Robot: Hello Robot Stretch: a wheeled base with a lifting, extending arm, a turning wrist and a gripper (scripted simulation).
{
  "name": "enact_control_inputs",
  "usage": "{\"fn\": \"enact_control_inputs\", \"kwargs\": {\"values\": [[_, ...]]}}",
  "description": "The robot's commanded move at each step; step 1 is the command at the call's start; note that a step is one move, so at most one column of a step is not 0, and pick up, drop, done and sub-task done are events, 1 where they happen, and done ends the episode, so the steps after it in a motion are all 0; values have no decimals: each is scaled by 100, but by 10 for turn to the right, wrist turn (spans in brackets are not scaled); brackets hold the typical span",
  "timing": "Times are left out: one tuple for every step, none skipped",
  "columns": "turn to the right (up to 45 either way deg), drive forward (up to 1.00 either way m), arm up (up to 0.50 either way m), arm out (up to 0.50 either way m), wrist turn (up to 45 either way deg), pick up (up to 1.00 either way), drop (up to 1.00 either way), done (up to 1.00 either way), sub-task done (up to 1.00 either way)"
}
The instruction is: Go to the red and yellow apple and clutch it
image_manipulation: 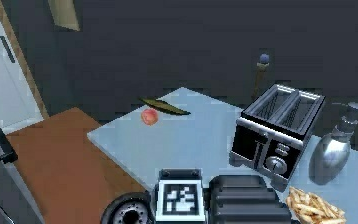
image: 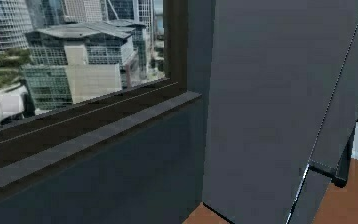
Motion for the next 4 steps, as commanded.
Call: {"fn": "enact_control_inputs", "kwargs": {"values": [[0, 0, 0, 42, 0, 0, 0, 0, 0], [0, 0, 0, 0, 450, 0, 0, 0, 0], [0, 0, 0, 0, 450, 0, 0, 0, 0], [0, 0, 0, 0, 450, 0, 0, 0, 0]]}}
